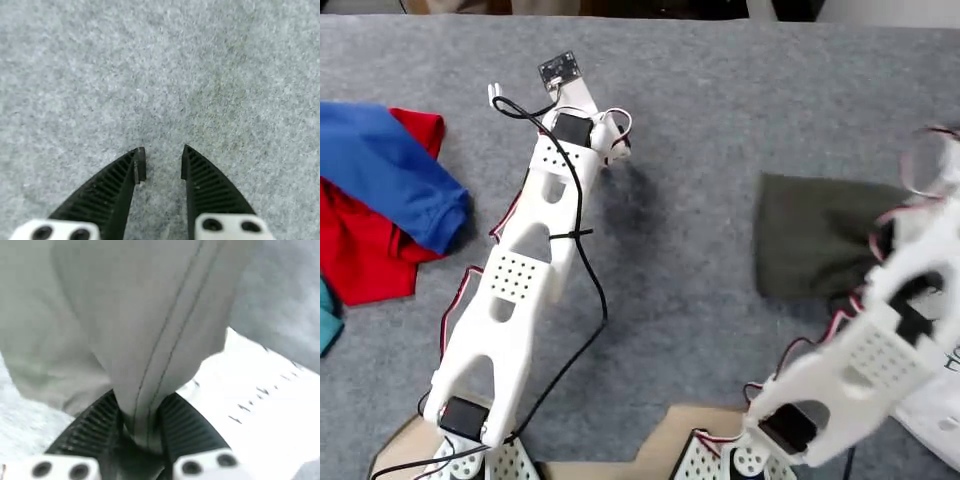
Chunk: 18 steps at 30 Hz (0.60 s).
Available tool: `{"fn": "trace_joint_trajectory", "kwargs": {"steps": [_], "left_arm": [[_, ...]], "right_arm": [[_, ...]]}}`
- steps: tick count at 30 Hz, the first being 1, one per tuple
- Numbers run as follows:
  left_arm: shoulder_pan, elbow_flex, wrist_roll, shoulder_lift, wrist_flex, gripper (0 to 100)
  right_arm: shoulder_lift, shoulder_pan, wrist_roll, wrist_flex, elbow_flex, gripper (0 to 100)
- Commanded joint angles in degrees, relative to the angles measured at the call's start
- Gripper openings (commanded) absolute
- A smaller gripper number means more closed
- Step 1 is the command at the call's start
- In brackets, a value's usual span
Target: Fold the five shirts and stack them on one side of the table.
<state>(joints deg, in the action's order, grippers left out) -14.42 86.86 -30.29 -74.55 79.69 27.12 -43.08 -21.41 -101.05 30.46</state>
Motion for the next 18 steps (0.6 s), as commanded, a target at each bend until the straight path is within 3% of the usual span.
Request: {"fn": "trace_joint_trajectory", "kwargs": {"steps": [1, 9, 18], "left_arm": [[0.5, 3.0, 0.4, 0.9, 0.2, 14], [0.4, 3.0, 0.4, 0.9, 0.3, 14], [0.3, 3.0, 0.4, 0.9, 0.3, 14]], "right_arm": [[-7.6, -8.6, -4.6, -1.2, -1.8, 0.5], [-11.0, -25.3, -14.8, -1.2, -3.8, 0.5], [-11.7, -36.4, -25.1, -1.1, -5.5, 0.5]]}}
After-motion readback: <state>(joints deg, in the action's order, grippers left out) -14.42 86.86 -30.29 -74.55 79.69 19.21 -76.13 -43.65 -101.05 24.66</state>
